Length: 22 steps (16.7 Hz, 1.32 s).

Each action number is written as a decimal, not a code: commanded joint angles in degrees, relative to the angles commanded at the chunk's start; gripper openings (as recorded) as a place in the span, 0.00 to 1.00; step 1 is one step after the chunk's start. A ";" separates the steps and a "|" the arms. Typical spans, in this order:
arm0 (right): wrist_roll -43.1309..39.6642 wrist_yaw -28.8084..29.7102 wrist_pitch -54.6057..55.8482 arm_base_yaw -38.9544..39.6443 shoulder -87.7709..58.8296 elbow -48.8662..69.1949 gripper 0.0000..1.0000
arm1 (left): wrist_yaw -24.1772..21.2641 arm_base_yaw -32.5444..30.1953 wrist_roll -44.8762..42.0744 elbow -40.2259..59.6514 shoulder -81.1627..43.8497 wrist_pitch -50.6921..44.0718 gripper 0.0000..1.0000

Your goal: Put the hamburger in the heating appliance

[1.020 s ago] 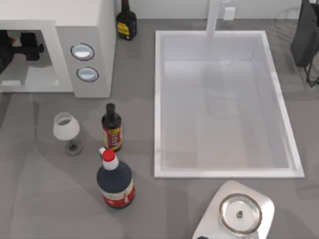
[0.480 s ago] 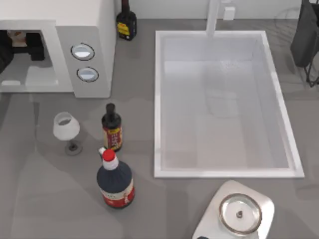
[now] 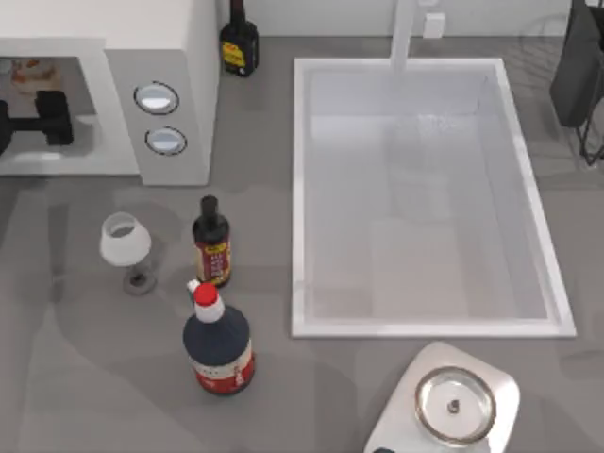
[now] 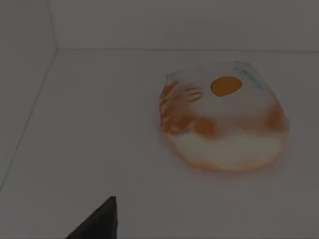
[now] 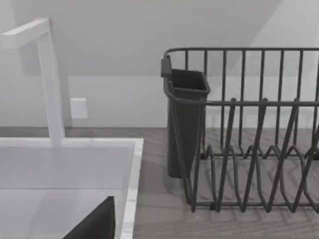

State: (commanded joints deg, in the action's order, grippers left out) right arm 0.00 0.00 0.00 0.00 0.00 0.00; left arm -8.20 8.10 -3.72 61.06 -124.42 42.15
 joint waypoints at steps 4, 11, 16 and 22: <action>0.00 0.00 0.00 0.00 0.00 0.00 1.00 | -1.94 2.01 -0.80 -18.87 9.19 7.44 1.00; 0.00 0.00 0.00 0.00 0.00 0.00 1.00 | -4.19 4.78 -1.88 -37.86 19.82 16.64 1.00; 0.00 0.00 0.00 0.00 0.00 0.00 1.00 | -4.14 4.55 -1.85 -37.96 19.79 16.53 1.00; 0.00 0.00 0.00 0.00 0.00 0.00 1.00 | -3.99 4.55 -1.80 -34.45 29.74 3.06 1.00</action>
State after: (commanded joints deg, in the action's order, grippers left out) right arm 0.00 0.00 0.00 0.00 0.00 0.00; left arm -12.19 12.65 -5.52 26.61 -94.67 45.21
